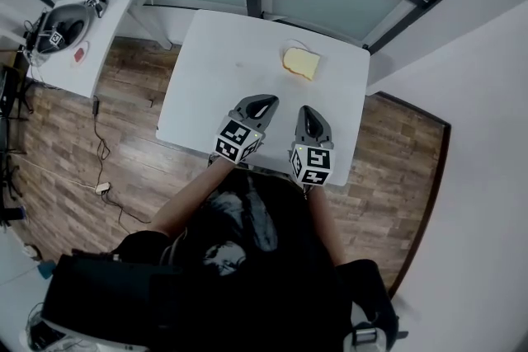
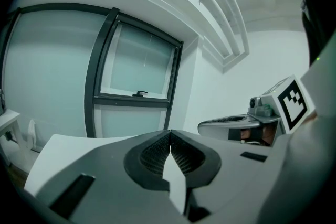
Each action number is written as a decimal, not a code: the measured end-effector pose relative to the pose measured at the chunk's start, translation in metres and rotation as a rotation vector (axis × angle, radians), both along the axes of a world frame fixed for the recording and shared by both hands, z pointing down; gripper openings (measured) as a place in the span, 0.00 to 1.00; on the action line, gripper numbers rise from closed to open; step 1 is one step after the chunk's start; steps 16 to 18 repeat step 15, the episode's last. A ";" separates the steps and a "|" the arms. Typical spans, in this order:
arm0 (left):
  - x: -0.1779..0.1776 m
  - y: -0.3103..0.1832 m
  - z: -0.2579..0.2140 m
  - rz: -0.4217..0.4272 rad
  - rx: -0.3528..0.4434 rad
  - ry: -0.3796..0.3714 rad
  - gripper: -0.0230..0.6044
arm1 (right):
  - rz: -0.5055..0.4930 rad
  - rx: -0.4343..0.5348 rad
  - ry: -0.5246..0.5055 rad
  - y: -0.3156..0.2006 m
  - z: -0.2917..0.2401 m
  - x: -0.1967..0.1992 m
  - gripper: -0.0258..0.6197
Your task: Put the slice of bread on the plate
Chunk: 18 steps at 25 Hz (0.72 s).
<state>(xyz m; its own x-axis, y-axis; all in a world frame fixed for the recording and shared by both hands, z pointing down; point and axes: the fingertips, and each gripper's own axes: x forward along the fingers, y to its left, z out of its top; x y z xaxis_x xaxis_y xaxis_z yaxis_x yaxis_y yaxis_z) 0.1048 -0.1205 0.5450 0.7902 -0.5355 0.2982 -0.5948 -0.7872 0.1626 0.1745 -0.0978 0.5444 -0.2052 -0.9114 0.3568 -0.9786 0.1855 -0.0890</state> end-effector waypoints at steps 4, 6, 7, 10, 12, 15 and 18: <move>0.001 0.002 -0.002 0.008 0.005 0.000 0.04 | -0.018 0.013 0.015 0.000 -0.003 -0.006 0.06; 0.000 0.003 -0.003 0.011 0.007 -0.001 0.04 | -0.018 0.015 0.016 0.000 -0.004 -0.007 0.06; 0.000 0.004 -0.003 0.013 0.007 -0.002 0.04 | -0.018 0.016 0.017 -0.001 -0.005 -0.008 0.06; -0.004 0.004 -0.002 0.010 0.000 -0.004 0.04 | -0.022 0.018 0.024 -0.002 -0.006 -0.010 0.06; -0.006 0.003 -0.001 0.004 -0.002 -0.004 0.04 | -0.027 0.018 0.028 -0.002 -0.006 -0.012 0.06; -0.007 0.001 -0.001 -0.001 -0.002 -0.004 0.04 | -0.032 0.017 0.031 -0.003 -0.005 -0.013 0.06; -0.007 0.001 -0.001 -0.001 -0.002 -0.004 0.04 | -0.032 0.017 0.031 -0.003 -0.005 -0.013 0.06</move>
